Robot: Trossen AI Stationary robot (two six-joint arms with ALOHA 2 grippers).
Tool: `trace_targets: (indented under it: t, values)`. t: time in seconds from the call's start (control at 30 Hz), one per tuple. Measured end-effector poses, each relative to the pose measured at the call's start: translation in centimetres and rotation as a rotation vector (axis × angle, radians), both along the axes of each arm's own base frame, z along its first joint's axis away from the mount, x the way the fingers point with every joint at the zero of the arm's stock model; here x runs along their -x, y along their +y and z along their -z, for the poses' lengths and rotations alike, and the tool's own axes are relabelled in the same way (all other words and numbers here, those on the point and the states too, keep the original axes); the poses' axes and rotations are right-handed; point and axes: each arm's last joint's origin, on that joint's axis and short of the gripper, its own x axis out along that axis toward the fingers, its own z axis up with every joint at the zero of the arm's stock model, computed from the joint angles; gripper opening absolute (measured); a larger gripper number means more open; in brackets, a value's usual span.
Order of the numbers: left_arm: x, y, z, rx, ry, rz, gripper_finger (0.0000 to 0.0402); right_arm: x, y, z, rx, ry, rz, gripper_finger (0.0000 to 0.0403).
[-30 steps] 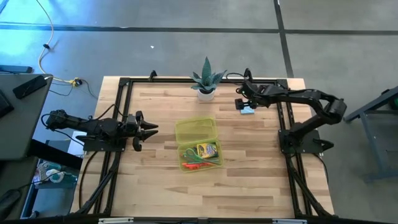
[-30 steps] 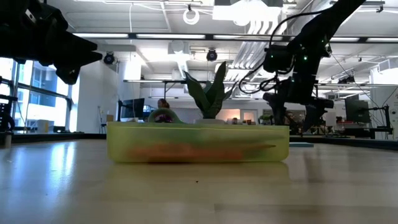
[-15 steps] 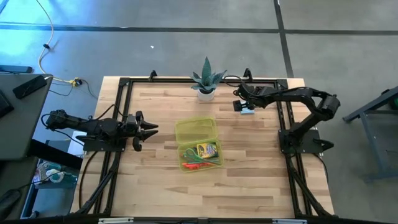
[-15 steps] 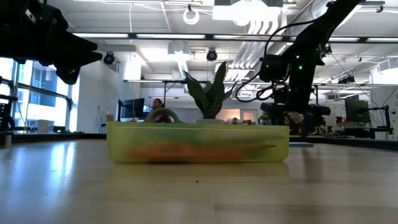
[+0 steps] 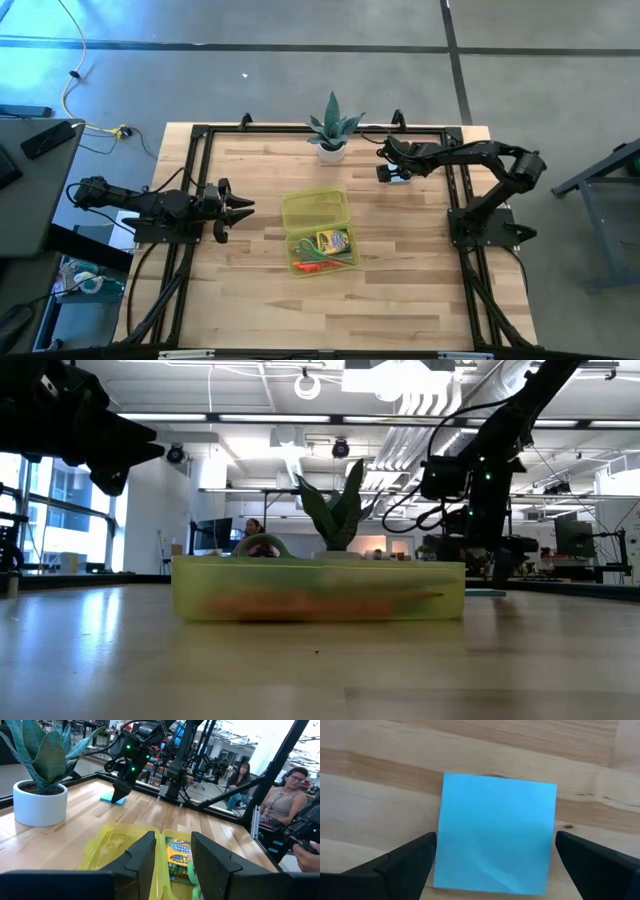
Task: Pack school essentials
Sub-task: Put the blue sticky notes into the yellow school supply box
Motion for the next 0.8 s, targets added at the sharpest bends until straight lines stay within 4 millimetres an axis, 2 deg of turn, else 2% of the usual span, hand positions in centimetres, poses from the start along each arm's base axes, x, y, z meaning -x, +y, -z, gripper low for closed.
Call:
trace_targets:
  t: [0.17,0.47,0.8]
  values:
    - [0.0,0.0,0.0,0.0,0.0,0.0,0.0115,0.1,0.09,0.67,0.023,-0.047,0.0,0.04]
    - [0.0,0.0,0.0,0.0,0.0,0.0,0.0115,0.34,0.25,0.73,0.007,-0.027,0.029,0.0395]
    - [0.0,0.0,0.0,0.0,0.0,0.0,0.0115,0.48,0.33,0.77,0.0,-0.02,0.059,0.0337]
